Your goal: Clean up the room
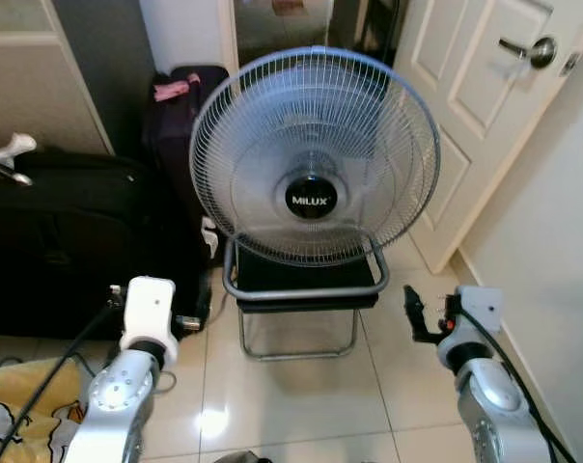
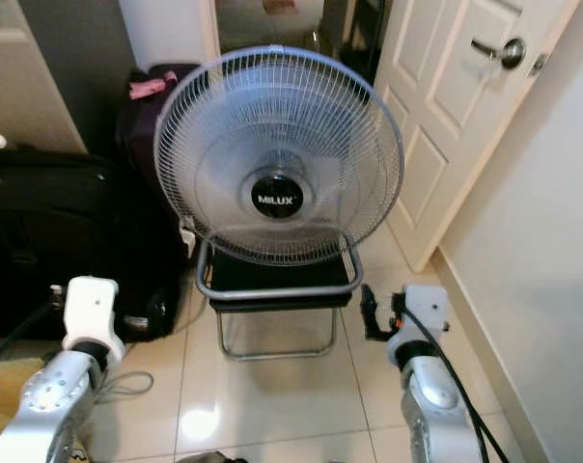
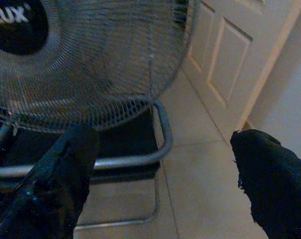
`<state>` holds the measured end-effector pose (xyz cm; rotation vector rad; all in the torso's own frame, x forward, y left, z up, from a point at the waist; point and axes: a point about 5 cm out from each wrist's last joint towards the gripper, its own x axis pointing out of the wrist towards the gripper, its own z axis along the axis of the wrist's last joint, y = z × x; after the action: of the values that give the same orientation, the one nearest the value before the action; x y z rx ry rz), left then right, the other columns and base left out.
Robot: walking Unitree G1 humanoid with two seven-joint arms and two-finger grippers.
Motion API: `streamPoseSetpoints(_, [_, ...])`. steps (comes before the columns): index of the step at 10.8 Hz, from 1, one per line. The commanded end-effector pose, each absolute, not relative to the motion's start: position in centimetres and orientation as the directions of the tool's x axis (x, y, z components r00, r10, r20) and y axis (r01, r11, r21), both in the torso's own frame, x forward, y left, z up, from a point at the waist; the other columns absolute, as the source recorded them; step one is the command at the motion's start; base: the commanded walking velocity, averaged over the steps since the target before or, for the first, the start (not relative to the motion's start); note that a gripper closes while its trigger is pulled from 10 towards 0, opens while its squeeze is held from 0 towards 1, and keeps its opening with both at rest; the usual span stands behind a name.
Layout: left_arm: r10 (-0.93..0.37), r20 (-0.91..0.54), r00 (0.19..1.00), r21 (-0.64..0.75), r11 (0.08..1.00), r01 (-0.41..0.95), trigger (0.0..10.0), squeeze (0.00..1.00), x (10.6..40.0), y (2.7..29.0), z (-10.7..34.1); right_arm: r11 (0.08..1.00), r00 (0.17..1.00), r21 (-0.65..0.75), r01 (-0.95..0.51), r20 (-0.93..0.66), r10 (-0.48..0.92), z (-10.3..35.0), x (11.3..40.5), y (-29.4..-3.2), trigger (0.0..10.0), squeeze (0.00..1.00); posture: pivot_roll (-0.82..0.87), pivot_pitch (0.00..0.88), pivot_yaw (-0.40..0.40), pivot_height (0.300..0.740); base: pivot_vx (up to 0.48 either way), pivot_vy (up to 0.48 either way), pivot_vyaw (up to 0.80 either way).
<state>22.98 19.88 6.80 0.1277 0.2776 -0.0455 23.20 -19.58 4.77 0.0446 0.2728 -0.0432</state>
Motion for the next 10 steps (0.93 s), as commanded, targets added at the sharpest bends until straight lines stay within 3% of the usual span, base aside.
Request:
streamPoseSetpoints(1, [-0.01, -0.307, 0.952, 0.11, 0.993, 0.046, 10.0, 0.0, 22.4, 20.2, 6.9, 0.998, 0.96, 0.029, 0.05, -0.277, -0.04, 5.5, 22.9, -19.9, 10.0, 0.0, -0.04, 0.0, 0.02, 0.74, 0.0, 0.0, 0.0])
streamPoseSetpoints(2, [-0.018, -0.312, 0.95, 0.111, 0.992, 0.055, 10.0, 0.0, 22.3, 20.2, 7.1, 0.999, 0.96, 0.022, 0.043, -0.279, -0.035, 5.9, 22.9, -19.9, 10.0, 0.0, -0.04, 0.0, 0.022, 0.74, 0.0, 0.0, 0.0])
streamPoseSetpoints(4, [-0.047, -0.306, 0.951, 0.129, 0.988, 0.09, 10.0, 0.0, 22.6, 20.6, 7.5, 0.999, 0.969, 0.045, 0.009, -0.248, 0.002, 6.7, 23.5, -19.5, 10.0, 1.0, -0.04, 0.0, 0.033, 0.74, 0.0, 0.0, 0.0])
streamPoseSetpoints(7, [-0.225, -0.351, 0.909, 0.071, 0.962, 0.265, 10.0, 0.0, 20.7, 22.0, 8.2, 0.998, 0.969, 0.032, -0.05, -0.241, 0.056, 7.3, 23.2, -19.2, 10.0, 1.0, -0.04, 0.0, 0.024, 0.74, 0.0, 0.0, 0.8])
streamPoseSetpoints(10, [-0.219, -0.365, 0.905, 0.038, 0.968, 0.25, 10.0, 0.0, 19.8, 24.5, 8.6, 0.999, 0.973, -0.003, -0.038, -0.226, 0.037, 7.7, 23.4, -19.9, 10.0, 1.0, -0.05, 0.0, 0.025, 0.74, 0.0, 0.0, 0.8])
